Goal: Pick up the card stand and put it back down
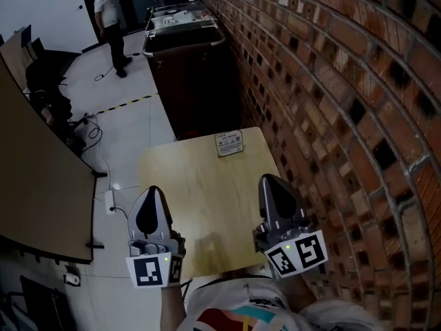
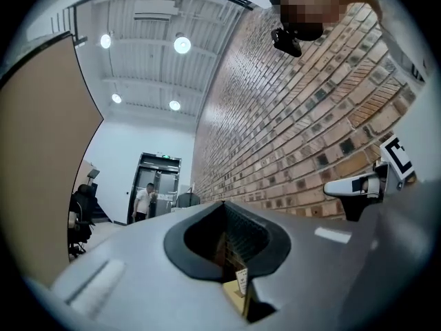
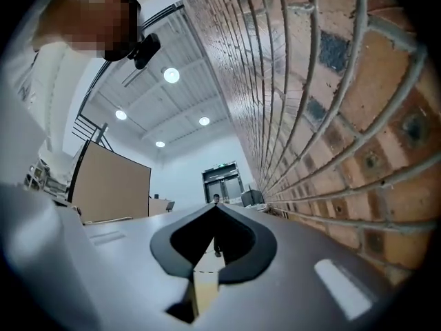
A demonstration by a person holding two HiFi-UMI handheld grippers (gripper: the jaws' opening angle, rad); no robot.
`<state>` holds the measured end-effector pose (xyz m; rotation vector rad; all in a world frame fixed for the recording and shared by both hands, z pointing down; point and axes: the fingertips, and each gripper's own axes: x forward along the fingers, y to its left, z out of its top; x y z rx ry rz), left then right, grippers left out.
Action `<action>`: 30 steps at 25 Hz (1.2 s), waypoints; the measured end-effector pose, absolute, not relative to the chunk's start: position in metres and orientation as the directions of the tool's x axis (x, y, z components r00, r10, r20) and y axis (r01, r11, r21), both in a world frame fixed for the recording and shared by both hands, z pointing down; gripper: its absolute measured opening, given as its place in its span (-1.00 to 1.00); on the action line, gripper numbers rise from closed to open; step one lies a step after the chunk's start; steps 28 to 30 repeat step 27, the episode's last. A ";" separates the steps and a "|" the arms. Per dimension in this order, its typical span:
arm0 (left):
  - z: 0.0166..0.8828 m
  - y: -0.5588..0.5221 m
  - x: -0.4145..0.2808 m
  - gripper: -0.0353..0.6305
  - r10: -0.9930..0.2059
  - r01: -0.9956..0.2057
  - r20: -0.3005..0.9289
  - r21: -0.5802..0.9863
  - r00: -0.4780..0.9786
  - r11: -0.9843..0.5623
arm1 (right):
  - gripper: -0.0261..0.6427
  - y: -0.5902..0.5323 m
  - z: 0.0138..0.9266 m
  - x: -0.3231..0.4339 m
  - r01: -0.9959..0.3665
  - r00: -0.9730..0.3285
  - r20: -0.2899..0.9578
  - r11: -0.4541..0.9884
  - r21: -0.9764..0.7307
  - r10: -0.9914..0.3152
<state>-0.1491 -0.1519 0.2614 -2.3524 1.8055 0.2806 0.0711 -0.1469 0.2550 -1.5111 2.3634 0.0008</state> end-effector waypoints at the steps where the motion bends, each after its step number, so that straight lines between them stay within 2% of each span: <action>1: 0.260 -0.151 -0.148 -0.88 -0.937 -0.966 -0.242 -0.016 0.253 -0.257 | -0.92 -0.145 0.253 0.069 -0.887 -0.381 -0.277 0.433 -0.162 -0.882; 30: 0.232 -0.140 -0.161 -0.88 -0.921 -0.971 -0.318 -0.003 0.227 -0.238 | -0.92 -0.144 0.262 0.062 -0.907 -0.357 -0.226 0.394 -0.147 -0.906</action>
